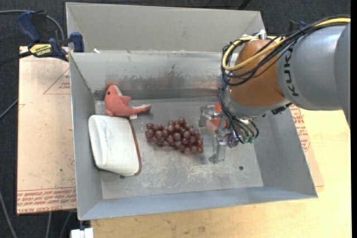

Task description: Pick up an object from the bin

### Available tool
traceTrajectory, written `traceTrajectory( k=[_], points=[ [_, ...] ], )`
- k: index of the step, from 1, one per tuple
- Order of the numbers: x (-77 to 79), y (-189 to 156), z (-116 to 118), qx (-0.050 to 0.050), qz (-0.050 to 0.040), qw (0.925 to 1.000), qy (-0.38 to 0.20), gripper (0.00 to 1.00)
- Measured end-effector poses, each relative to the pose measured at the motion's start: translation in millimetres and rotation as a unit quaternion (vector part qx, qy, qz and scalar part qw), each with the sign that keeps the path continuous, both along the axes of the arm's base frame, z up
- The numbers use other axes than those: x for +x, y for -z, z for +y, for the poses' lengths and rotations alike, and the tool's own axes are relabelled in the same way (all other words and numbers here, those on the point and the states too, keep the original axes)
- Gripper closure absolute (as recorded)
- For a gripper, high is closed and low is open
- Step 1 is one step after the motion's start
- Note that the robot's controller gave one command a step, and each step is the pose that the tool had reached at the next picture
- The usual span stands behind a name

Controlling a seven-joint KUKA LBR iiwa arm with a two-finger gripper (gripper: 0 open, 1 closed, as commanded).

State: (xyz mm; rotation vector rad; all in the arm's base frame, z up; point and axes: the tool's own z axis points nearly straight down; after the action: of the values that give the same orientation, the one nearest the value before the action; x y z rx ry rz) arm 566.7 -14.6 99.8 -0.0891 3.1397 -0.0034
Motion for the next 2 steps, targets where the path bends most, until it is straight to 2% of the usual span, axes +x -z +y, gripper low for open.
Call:
traceTrajectory(
  k=[1, 2],
  points=[
    [1.9, 32.1, 57.5, 0.005, 0.0015, 1.0, 0.0, 0.0],
    [4.5, 30.2, 59.3, 0.001, -0.0008, 0.9969, 0.079, 1.0]
  ],
)
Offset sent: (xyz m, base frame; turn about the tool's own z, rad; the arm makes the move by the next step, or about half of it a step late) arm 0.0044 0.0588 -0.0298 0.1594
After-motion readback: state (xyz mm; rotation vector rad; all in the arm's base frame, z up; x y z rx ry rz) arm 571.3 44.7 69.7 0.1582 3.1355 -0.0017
